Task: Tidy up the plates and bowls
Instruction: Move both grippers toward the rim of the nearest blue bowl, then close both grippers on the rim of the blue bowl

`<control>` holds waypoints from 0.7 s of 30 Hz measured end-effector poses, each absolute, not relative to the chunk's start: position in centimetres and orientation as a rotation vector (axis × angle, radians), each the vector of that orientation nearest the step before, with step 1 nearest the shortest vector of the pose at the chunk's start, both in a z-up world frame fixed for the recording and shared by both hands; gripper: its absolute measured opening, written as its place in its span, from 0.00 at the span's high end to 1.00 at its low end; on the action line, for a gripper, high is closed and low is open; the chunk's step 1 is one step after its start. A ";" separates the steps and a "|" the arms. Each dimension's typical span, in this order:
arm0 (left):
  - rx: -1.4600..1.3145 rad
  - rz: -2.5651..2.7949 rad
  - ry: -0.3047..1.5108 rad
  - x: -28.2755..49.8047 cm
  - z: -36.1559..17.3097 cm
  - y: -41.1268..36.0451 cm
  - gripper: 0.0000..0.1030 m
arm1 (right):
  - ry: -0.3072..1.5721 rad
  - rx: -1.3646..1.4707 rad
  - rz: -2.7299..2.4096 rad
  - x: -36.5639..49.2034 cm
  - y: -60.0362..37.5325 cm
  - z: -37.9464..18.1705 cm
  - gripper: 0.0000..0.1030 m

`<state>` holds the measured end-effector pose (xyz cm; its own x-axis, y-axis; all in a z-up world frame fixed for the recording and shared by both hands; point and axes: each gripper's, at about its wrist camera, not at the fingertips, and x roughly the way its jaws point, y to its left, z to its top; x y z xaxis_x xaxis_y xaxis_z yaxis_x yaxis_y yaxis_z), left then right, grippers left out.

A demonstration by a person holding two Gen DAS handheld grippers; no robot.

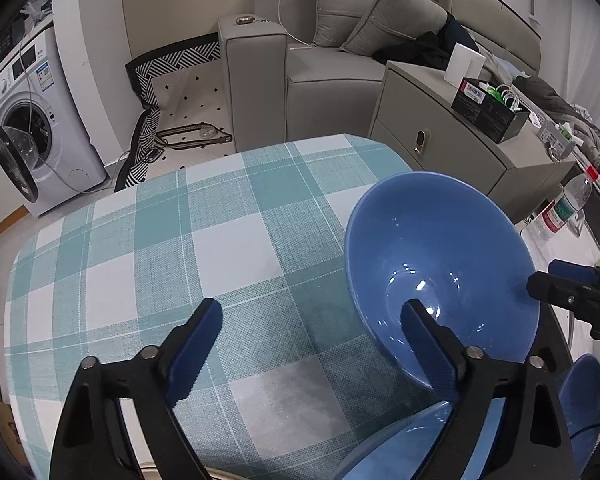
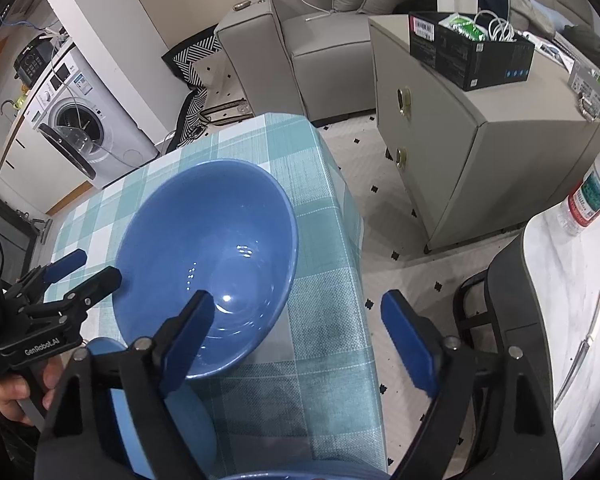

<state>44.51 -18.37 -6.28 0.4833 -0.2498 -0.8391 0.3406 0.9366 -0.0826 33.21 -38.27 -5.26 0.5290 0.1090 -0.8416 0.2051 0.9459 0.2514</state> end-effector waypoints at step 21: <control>0.165 -0.458 1.022 43.7 -7.0 -20.8 0.77 | 1.046 0.281 0.006 34.1 -36.3 -6.7 0.79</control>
<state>43.74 -20.81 -6.98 0.4371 -0.2901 -0.8513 0.4416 0.8938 -0.0778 34.08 -36.25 -6.73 0.5043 0.1379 -0.8525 0.1284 0.9642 0.2320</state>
